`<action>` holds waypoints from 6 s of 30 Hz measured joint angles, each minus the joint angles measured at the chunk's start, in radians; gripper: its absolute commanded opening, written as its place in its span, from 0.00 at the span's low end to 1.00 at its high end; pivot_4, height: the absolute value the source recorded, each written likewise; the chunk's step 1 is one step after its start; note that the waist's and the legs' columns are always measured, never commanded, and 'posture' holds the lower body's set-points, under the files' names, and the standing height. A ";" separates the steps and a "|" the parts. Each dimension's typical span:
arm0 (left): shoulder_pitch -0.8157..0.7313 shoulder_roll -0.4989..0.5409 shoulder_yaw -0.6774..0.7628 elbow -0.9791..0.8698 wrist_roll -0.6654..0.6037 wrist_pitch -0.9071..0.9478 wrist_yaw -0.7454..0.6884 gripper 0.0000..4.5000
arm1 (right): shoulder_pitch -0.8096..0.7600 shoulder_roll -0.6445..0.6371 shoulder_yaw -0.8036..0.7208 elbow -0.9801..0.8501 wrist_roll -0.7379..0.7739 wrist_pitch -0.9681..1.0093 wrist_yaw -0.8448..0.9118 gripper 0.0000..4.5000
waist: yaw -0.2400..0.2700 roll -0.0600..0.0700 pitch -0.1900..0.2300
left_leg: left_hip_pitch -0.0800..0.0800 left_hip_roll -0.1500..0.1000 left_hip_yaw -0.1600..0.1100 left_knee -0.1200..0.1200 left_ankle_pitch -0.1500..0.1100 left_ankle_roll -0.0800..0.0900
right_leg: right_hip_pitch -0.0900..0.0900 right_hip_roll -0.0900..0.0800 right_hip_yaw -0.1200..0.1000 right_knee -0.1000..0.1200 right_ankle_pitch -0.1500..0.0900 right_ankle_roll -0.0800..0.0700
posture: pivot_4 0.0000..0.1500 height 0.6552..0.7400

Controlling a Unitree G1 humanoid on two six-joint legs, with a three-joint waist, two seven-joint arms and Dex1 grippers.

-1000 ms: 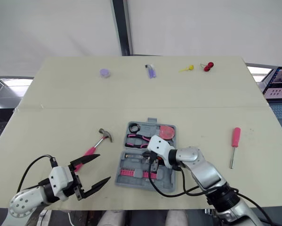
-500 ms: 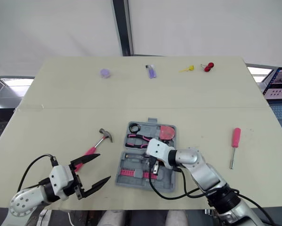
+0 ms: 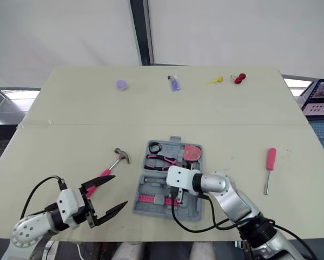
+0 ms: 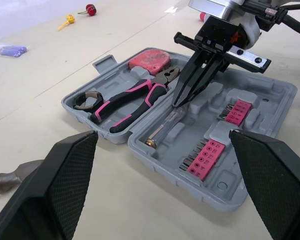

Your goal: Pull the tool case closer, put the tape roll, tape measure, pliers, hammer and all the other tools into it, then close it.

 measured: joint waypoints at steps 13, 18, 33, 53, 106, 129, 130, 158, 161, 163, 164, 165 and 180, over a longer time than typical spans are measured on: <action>-0.006 -0.017 -0.003 0.001 0.001 0.004 0.004 1.00 | -0.005 -0.025 0.059 0.046 -0.193 -0.190 -0.041 0.01 | 0.001 -0.002 -0.008 | 0.009 0.000 0.000 -0.003 -0.001 0.000 | 0.010 0.000 0.000 -0.004 0.000 0.000 | 1.00 1.00; -0.007 -0.017 -0.003 0.002 0.001 0.005 0.004 1.00 | -0.014 -0.026 0.071 0.062 -0.259 -0.246 -0.043 0.01 | 0.001 -0.001 -0.012 | 0.015 0.000 0.001 -0.008 -0.001 0.000 | 0.014 0.000 0.000 -0.006 0.000 -0.001 | 1.00 1.00; -0.030 -0.020 -0.005 0.021 -0.008 0.035 -0.001 1.00 | 0.046 0.053 -0.077 0.046 0.011 -0.057 0.052 0.01 | 0.000 0.003 -0.016 | 0.013 0.001 0.001 -0.009 -0.001 0.000 | 0.013 0.000 0.000 -0.007 -0.001 -0.001 | 1.00 1.00; -0.157 0.095 0.399 0.328 -0.135 0.289 0.120 1.00 | 0.292 -0.230 -0.849 0.141 0.552 0.325 0.133 1.00 | -0.008 0.004 0.000 | 0.009 0.001 0.004 -0.009 -0.001 0.001 | 0.008 0.000 -0.001 -0.006 0.000 0.000 | 1.00 1.00; -0.444 0.070 0.044 0.487 0.043 0.431 0.097 1.00 | -0.069 -0.203 -0.383 -0.291 0.690 0.399 0.165 1.00 | 0.000 0.002 0.005 | 0.011 0.003 0.006 -0.008 -0.001 0.000 | 0.007 0.000 -0.001 -0.004 0.000 0.000 | 1.00 1.00; -0.623 -0.056 -0.078 0.584 0.164 0.453 0.160 1.00 | -0.097 -0.170 -0.376 -0.292 0.678 0.440 0.112 1.00 | 0.008 0.002 0.005 | 0.012 0.002 0.006 -0.005 -0.001 0.000 | 0.009 0.000 -0.001 -0.002 0.000 0.000 | 1.00 1.00; -0.622 -0.057 -0.078 0.582 0.164 0.453 0.164 0.95 | -0.097 -0.170 -0.376 -0.292 0.678 0.441 0.111 1.00 | 0.008 0.002 0.005 | 0.012 0.002 0.006 -0.005 -0.001 0.000 | 0.009 0.000 -0.001 -0.002 0.000 0.000 | 1.00 1.00; -0.615 -0.036 -0.091 0.539 0.192 0.462 0.110 0.01 | -0.093 -0.170 -0.383 -0.295 0.682 0.461 0.107 1.00 | 0.001 0.008 0.003 | 0.013 0.002 0.006 -0.007 -0.001 0.000 | 0.007 0.000 -0.001 -0.002 0.000 0.000 | 1.00 1.00; -0.621 0.025 -0.096 0.466 0.190 0.502 0.057 0.01 | -0.088 -0.172 -0.385 -0.295 0.682 0.461 0.107 1.00 | -0.001 0.002 0.006 | 0.006 0.002 0.006 -0.007 -0.001 0.000 | 0.002 0.000 -0.001 -0.002 0.000 0.000 | 1.00 1.00; -0.639 0.063 -0.110 0.407 0.182 0.528 0.013 0.01 | -0.076 -0.181 -0.387 -0.296 0.681 0.461 0.107 1.00 | -0.001 0.001 0.006 | -0.001 0.002 0.005 -0.004 -0.001 0.000 | -0.006 0.000 -0.001 -0.001 0.000 0.000 | 1.00 1.00; -0.647 0.078 -0.113 0.374 0.175 0.540 -0.009 0.01 | -0.070 -0.183 -0.387 -0.296 0.682 0.461 0.109 1.00 | 0.000 0.001 0.006 | -0.001 0.002 0.006 -0.004 -0.001 0.000 | -0.006 0.000 -0.002 0.000 0.000 0.000 | 1.00 1.00; -0.662 0.096 -0.123 0.347 0.169 0.557 -0.035 0.01 | -0.065 -0.189 -0.388 -0.296 0.682 0.460 0.112 1.00 | 0.001 0.001 0.006 | -0.002 0.002 0.005 -0.004 -0.001 0.000 | -0.007 0.000 -0.002 0.000 0.000 0.000 | 1.00 1.00; -0.937 0.113 -0.384 0.221 0.160 0.683 -0.269 0.01 | 0.150 -0.374 -0.615 -0.356 0.735 0.458 0.190 1.00 | 0.005 -0.001 0.007 | -0.003 0.002 0.006 -0.001 -0.001 0.000 | -0.006 0.000 -0.002 0.001 0.001 0.000 | 1.00 1.00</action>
